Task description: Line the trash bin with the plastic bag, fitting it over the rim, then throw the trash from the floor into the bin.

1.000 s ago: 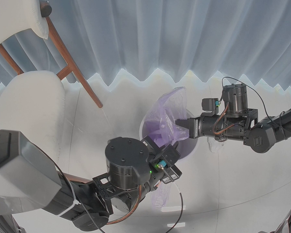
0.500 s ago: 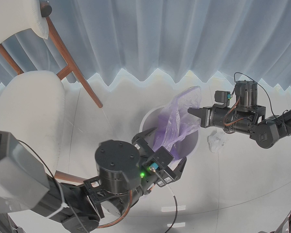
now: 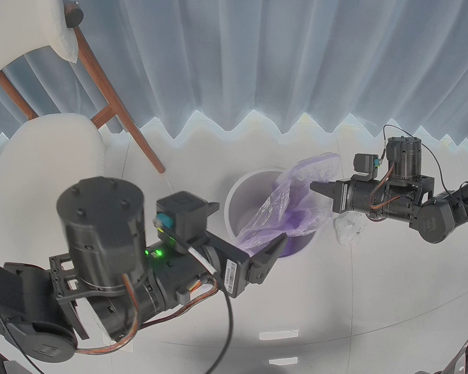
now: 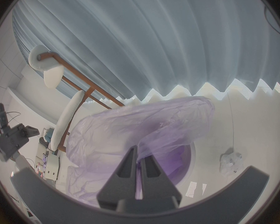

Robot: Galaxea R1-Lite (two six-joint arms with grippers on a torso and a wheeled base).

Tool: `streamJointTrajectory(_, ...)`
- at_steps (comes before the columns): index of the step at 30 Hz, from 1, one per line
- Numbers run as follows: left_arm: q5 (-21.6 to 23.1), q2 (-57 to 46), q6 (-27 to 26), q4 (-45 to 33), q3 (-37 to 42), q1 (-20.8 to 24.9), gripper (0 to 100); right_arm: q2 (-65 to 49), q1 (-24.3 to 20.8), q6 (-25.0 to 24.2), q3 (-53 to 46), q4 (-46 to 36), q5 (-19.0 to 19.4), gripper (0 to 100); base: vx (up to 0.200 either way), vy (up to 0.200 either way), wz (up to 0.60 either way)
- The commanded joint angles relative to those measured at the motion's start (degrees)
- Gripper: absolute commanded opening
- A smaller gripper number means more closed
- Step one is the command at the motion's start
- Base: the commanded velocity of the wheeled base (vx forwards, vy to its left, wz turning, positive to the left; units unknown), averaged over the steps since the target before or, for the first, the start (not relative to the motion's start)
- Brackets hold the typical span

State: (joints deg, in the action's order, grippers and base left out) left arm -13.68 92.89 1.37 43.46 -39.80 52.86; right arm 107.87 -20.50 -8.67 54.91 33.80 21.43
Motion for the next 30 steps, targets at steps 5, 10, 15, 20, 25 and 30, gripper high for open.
streamJointTrajectory(5,17.4,-3.5,13.9,-2.3,1.0,-6.8,100,-2.5,-0.2,0.7,-5.1,2.7,0.5,0,0.000,0.000,0.00)
streamJointTrajectory(10,33.0,-0.9,14.8,4.3,7.0,-20.0,100,-3.5,-0.8,0.7,-5.4,3.5,0.4,0,0.000,0.000,0.00)
streamJointTrajectory(15,37.4,5.8,14.6,9.5,6.8,-25.8,100,-4.6,-0.9,0.7,-6.6,3.5,0.0,0,0.000,0.000,0.00)
streamJointTrajectory(20,32.4,12.4,15.0,16.6,5.5,-24.2,100,-5.0,-1.5,0.7,-7.0,3.5,-1.4,0,0.000,0.000,0.00)
streamJointTrajectory(25,31.3,18.9,15.1,23.5,4.8,-16.2,100,-5.0,-2.6,0.4,-8.5,3.5,-3.4,0,0.000,0.000,0.00)
streamJointTrajectory(30,30.8,24.1,15.0,27.8,4.7,-15.0,100,-5.0,-4.0,0.5,-10.3,3.6,-3.8,0,0.000,0.000,0.00)
